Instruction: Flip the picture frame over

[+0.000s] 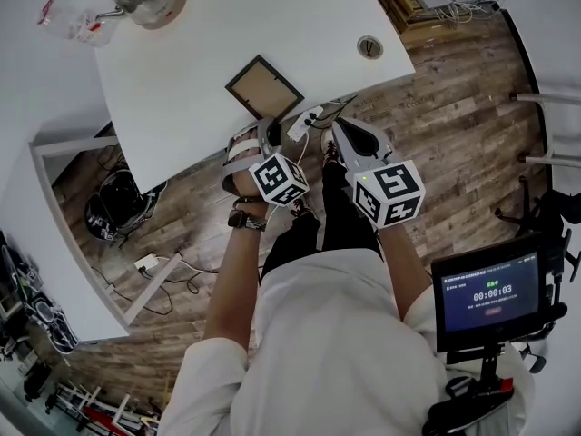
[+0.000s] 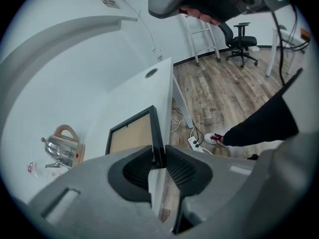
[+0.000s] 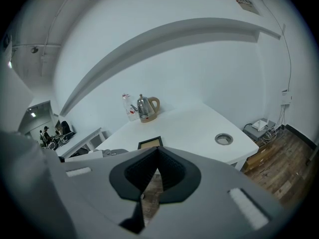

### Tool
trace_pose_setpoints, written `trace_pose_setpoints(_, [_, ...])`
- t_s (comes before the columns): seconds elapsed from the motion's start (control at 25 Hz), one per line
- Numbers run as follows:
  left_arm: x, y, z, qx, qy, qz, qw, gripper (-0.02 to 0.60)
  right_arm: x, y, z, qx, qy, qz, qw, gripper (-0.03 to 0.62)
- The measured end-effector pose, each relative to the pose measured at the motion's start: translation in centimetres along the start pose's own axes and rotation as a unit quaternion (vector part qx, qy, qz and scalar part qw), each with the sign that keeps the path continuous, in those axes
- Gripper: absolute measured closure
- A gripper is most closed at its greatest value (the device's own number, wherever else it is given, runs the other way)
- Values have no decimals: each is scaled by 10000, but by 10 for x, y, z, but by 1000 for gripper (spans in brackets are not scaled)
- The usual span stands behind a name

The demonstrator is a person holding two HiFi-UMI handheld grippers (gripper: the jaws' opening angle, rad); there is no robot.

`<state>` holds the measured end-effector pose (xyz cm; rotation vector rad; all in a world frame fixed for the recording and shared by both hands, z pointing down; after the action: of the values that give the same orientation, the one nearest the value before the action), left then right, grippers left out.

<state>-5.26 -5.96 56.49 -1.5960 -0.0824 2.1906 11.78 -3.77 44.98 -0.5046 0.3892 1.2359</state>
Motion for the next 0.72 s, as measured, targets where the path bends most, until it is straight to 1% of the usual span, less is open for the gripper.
trace_pose_setpoints(0.24, [-1, -5, -1, 125, -141, 256, 9995, 502, -1, -3, -1, -38, -37, 15, 10000, 592])
trace_pose_setpoints(0.44, [2, -6, -2, 228, -355, 312, 9986, 505, -6, -2, -6, -66, -66, 30, 10000, 592])
trace_pose_setpoints(0.72, [16, 5, -10, 601, -703, 410, 9949, 506, -10, -6, -15, -69, -156, 85, 9998, 592])
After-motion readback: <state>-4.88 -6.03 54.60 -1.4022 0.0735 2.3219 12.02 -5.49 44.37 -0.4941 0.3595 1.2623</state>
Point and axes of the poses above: the fingertips, and each gripper's own axes: x backward along the fingers, y to its left, z out of its underside, the point moved 10 cm from there along x, backward along the fingers, and after that the axes turned 14 degrees about z, right-handed, at the moved point
